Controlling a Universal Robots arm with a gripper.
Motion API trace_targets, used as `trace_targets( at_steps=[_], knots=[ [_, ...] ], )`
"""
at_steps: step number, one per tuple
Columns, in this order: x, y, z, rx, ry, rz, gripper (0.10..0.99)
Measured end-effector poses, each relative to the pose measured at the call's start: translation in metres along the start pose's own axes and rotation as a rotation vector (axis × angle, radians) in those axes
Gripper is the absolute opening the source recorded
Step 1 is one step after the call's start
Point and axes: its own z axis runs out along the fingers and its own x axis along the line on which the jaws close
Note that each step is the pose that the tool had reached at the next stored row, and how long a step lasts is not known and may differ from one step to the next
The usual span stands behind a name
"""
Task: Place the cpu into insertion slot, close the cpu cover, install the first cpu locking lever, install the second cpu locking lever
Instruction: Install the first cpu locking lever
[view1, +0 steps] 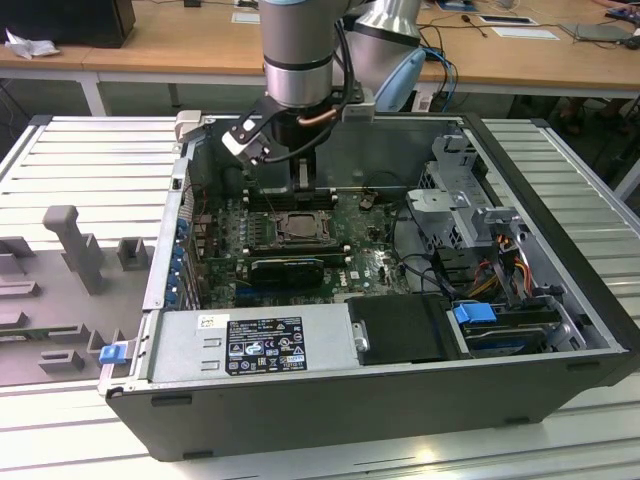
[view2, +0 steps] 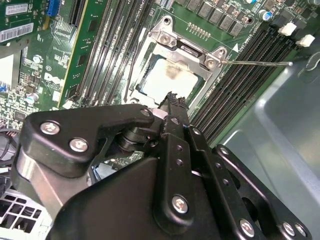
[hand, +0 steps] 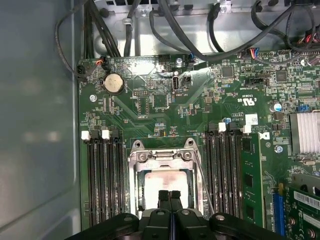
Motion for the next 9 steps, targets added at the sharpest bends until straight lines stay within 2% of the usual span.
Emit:
trace_targets(
  at_steps=[3,4,6,7,9],
  knots=[
    [0.0000,0.0002,-0.0032,0.000,-0.0001,0.000,0.106],
    [0.0001,0.0005,-0.0062,0.000,-0.0001,0.000,0.106],
    [0.0003,0.0013,-0.0171,0.001,-0.0001,0.000,0.106],
    [0.0004,0.0014,-0.0176,0.001,0.0012,-0.031,0.106],
    [0.0003,0.0013,-0.0174,0.003,0.0080,-0.138,0.106]
  ],
)
